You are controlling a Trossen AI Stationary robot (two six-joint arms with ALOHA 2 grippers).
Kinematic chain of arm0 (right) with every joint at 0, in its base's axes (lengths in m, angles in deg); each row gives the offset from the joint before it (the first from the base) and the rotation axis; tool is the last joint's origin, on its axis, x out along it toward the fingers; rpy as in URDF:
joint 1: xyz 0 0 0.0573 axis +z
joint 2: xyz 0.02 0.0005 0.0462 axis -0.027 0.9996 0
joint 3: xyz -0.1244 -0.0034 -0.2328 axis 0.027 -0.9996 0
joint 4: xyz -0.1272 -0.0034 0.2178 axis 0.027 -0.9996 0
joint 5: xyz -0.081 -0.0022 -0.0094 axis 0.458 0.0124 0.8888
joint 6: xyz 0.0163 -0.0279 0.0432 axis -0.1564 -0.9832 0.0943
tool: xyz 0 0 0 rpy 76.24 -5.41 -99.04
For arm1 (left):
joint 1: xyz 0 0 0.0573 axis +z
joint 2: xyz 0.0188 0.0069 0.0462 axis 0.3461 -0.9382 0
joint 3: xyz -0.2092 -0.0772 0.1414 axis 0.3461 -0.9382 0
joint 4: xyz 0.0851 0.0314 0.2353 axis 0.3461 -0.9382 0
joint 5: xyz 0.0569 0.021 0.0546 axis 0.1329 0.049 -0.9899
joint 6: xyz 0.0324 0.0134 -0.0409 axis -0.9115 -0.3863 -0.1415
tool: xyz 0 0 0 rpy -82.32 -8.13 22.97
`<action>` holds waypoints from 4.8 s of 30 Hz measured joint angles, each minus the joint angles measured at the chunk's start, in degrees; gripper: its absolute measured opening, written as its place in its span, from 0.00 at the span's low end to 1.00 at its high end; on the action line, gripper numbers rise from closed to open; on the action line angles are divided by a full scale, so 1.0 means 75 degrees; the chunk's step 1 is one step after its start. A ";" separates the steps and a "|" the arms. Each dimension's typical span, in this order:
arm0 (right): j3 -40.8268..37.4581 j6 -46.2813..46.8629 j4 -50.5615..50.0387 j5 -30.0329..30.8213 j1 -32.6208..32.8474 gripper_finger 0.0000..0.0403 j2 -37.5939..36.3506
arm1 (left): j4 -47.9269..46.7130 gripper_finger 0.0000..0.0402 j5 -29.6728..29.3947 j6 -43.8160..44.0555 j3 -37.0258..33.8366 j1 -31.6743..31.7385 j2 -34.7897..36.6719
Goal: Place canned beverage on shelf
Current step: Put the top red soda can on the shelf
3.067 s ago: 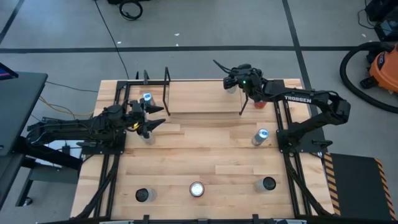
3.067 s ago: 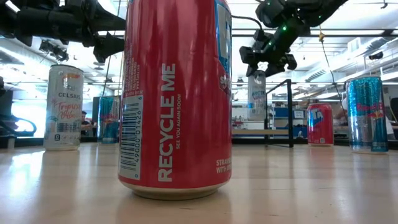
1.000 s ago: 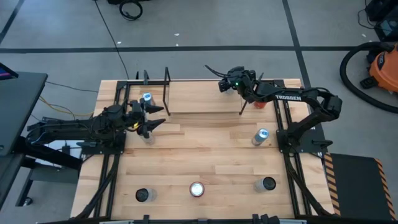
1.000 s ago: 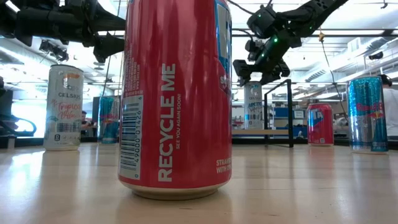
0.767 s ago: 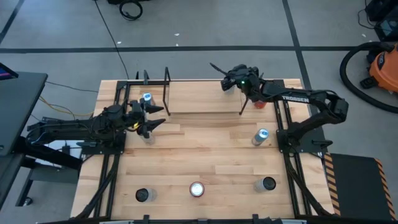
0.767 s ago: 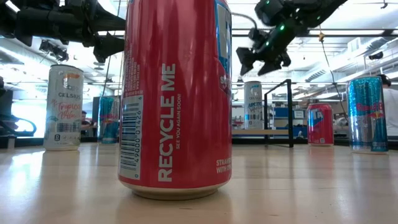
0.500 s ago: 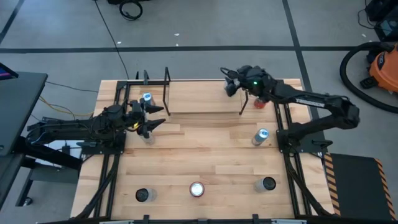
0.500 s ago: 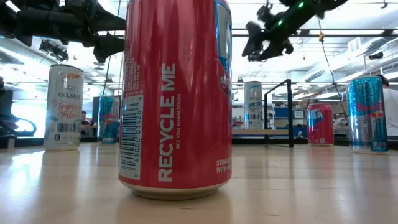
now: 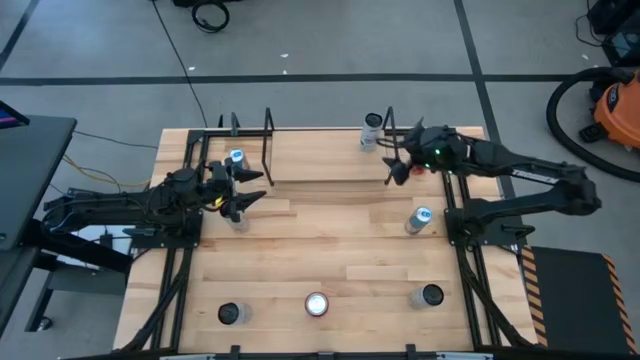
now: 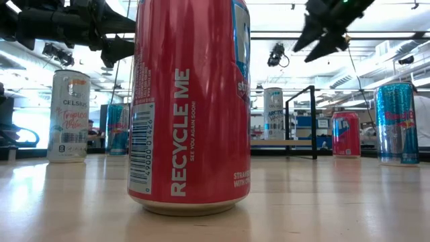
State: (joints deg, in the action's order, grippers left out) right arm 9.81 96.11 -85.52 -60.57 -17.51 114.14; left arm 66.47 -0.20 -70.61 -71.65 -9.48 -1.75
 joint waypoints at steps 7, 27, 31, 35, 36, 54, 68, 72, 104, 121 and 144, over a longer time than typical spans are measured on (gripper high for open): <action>0.0000 0.1059 -0.1502 -0.0158 0.0749 0.86 -0.0457 | -0.0003 0.74 -0.0001 0.0000 0.0000 0.0000 0.0000; 0.0000 0.4371 -0.4259 0.1395 0.2927 0.86 -0.0490 | -0.0006 0.74 0.0000 0.0003 0.0000 0.0000 0.0000; 0.0000 0.4735 -0.4613 0.2206 0.2862 0.86 -0.0490 | -0.0006 0.74 0.0000 0.0003 0.0000 0.0000 0.0000; 0.0000 0.4859 -0.4648 0.2585 0.2496 0.86 -0.0490 | -0.0006 0.74 0.0000 0.0003 0.0000 -0.0003 0.0001; 0.0000 0.4860 -0.4648 0.2611 0.2376 0.86 -0.0490 | -0.0006 0.74 0.0000 0.0003 0.0000 0.0000 0.0000; -0.0459 0.3009 -0.3232 0.2170 -0.0427 0.86 -0.0485 | -0.0006 0.74 0.0000 -0.0003 0.0000 0.0000 0.0000; -0.1806 0.1895 -0.1290 0.1669 -0.2307 0.86 -0.0469 | -0.0006 0.74 0.0000 -0.0009 0.0000 -0.0002 0.0001; -0.2122 0.1877 -0.0757 0.1691 -0.2687 0.86 -0.0464 | -0.0006 0.74 0.0000 -0.0012 0.0000 0.0000 0.0003; -0.2833 0.1230 0.0966 0.1873 -0.3343 0.80 0.0915 | -0.0003 0.74 0.0000 -0.0020 0.0000 -0.0001 0.0001; -0.2146 0.0473 0.0325 0.1015 -0.3340 0.75 -0.0067 | -0.0003 0.74 -0.0001 -0.0010 0.0000 -0.0001 0.0003; 0.1367 -0.0843 -0.0209 -0.0001 -0.2744 0.75 -0.0136 | -0.0003 0.74 0.0000 -0.0015 0.0000 -0.0002 0.0003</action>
State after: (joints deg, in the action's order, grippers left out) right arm 20.06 89.79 -87.09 -60.58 -38.09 113.13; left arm 66.45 -0.20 -70.71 -71.65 -9.50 -1.73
